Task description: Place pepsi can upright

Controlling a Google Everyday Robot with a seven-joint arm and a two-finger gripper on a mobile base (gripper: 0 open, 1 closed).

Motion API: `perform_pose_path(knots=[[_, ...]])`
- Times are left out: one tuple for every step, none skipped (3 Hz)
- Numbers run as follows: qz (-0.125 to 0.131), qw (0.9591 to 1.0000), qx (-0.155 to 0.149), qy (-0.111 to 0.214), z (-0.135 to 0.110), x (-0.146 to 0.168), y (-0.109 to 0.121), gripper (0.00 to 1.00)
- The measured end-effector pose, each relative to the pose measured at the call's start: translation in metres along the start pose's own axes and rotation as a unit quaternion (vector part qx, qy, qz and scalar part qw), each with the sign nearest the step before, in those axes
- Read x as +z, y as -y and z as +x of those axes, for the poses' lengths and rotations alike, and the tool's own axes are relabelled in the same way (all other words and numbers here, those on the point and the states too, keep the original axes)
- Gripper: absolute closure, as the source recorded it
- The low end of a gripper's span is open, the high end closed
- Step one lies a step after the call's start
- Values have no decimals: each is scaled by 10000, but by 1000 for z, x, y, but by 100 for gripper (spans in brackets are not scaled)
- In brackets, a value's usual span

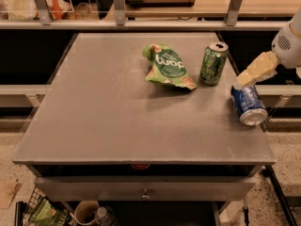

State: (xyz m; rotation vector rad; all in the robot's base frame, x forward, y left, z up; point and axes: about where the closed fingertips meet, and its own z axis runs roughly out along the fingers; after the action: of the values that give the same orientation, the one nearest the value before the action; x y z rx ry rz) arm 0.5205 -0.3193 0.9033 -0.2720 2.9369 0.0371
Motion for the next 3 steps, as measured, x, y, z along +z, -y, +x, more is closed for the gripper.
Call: perform_pose_path(knots=[[-26, 9989, 404, -240, -14, 23, 2, 0], [-94, 9969, 627, -475, -21, 42, -4, 0], [-192, 9950, 741, -648, -19, 52, -11, 0]])
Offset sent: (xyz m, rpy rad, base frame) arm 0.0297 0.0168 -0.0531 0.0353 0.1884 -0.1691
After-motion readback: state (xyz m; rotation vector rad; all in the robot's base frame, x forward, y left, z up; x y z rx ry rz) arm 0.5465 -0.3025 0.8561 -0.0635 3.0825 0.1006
